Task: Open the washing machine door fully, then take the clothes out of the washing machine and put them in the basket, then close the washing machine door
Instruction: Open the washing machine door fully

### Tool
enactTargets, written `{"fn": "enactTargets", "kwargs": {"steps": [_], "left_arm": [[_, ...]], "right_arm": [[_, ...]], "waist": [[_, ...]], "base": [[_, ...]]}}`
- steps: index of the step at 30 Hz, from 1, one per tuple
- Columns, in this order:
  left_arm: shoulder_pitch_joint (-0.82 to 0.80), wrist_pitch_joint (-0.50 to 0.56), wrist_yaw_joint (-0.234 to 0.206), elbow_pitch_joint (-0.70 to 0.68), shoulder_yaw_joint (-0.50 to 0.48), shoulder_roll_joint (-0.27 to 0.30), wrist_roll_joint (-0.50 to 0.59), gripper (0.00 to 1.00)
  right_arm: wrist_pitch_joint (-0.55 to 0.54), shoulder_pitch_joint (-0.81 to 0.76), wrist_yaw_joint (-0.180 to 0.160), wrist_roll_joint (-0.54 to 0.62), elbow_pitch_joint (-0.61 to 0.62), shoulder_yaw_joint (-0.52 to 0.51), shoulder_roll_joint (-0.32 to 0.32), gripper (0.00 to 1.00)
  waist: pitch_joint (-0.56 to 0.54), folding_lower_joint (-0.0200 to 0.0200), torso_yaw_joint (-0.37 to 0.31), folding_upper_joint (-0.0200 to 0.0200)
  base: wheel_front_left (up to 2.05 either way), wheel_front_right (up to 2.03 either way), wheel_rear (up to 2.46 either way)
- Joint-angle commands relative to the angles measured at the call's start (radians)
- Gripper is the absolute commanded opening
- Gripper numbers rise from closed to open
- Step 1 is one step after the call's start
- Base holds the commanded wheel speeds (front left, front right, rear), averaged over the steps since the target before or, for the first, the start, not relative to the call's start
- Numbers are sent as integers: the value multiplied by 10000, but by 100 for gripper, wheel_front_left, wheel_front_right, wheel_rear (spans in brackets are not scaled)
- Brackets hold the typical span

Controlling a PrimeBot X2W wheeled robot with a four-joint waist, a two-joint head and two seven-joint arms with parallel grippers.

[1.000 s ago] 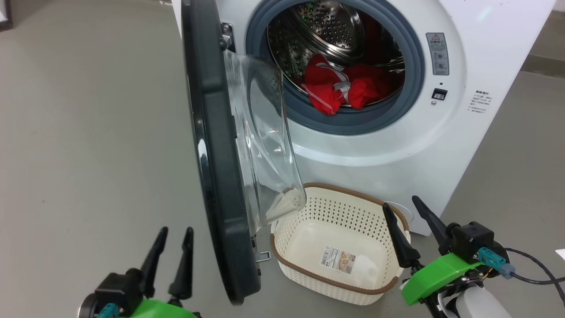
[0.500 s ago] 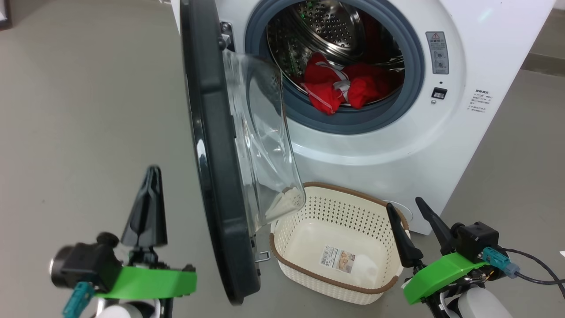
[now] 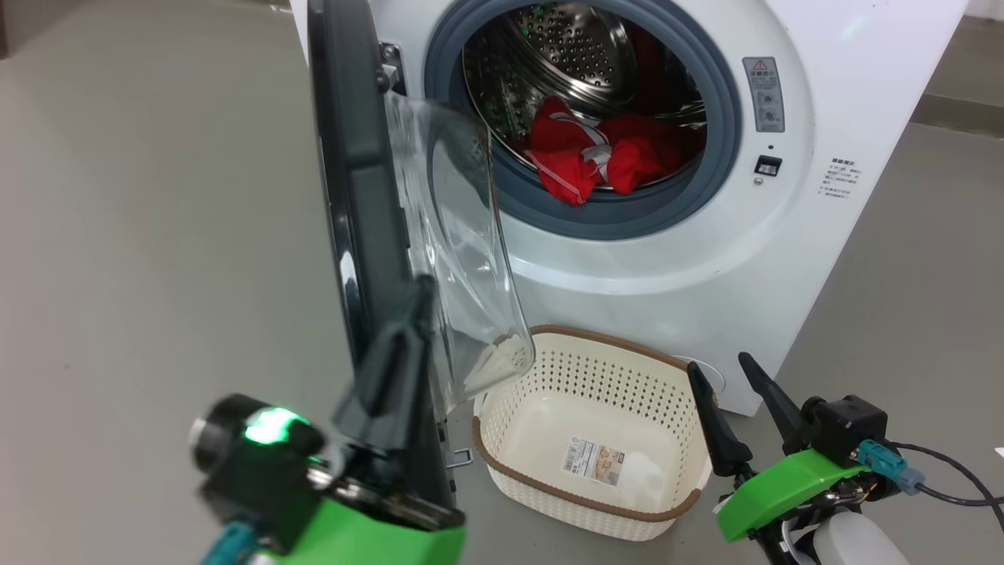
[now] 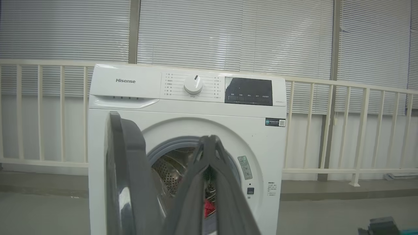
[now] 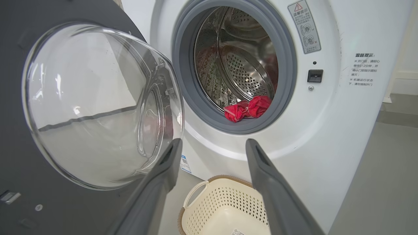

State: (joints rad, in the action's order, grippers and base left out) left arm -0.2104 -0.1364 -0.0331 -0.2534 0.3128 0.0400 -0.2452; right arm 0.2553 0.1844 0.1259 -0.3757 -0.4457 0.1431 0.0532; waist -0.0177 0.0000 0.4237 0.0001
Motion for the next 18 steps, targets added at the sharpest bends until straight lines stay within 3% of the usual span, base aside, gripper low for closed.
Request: {"fn": "enactTargets", "kwargs": {"steps": [1,9,18], "left_arm": [[-120,261,97,-136,-63,102,-89,0],[360,1455,-318,1041,703,118,-161,0],[487,1536,-625,2182,713,110,-837,0]], "right_arm": [[64,120,48,-40,215,222,-30,100],[65,150,48,-57,135,250,-30,100],[65,132,48,-72,8,288,-30,100]], "waist": [[17,0,-11,-1],[109,0,-80,-1],[107,0,-170,-1]], "base": [[0,0,0],[0,0,0],[0,0,0]]}}
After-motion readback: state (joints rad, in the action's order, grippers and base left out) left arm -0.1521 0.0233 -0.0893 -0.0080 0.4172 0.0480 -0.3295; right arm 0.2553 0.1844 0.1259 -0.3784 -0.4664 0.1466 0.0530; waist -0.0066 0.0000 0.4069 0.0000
